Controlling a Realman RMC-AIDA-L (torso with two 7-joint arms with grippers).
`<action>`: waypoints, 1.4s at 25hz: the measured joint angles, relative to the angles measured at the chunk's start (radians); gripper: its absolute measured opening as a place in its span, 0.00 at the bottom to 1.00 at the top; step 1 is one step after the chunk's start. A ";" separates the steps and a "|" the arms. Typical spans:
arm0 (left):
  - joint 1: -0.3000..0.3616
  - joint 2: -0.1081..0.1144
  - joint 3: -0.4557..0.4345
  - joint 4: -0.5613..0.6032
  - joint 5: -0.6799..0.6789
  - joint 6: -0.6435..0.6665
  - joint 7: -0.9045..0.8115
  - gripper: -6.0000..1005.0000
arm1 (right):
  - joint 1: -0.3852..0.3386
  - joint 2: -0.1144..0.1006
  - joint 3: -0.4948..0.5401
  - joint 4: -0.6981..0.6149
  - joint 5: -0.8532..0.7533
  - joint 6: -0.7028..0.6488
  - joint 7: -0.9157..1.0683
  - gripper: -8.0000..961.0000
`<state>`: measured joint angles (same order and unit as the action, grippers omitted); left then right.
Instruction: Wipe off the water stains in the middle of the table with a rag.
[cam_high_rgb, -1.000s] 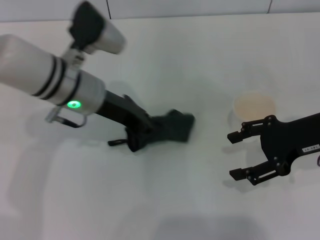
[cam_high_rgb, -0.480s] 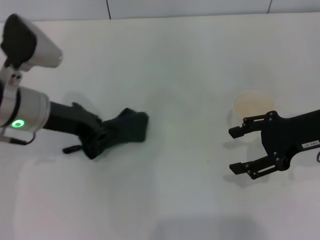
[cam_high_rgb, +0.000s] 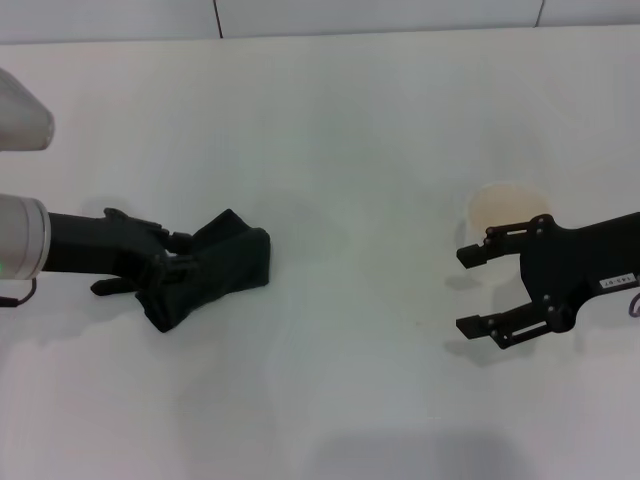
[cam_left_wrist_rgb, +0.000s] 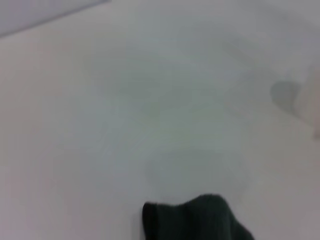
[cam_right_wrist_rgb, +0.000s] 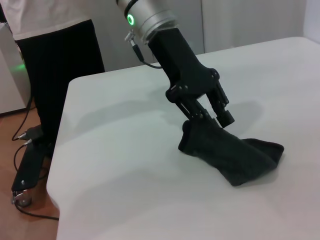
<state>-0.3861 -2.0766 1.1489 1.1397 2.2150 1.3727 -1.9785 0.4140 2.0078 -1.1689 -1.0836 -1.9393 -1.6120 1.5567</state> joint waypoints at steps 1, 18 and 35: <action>0.005 0.000 -0.007 -0.002 -0.018 0.000 0.019 0.20 | 0.000 0.000 0.000 0.000 0.001 0.001 0.000 0.84; 0.108 0.009 -0.365 -0.098 -0.302 0.395 0.594 0.55 | -0.006 0.002 0.022 -0.004 0.007 -0.028 -0.004 0.84; 0.275 0.000 -0.373 -0.160 -0.272 0.474 0.821 0.55 | -0.071 0.004 0.011 -0.034 0.079 -0.069 -0.052 0.84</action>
<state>-0.1115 -2.0766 0.7759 0.9797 1.9434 1.8470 -1.1574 0.3433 2.0118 -1.1574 -1.1180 -1.8600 -1.6805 1.5044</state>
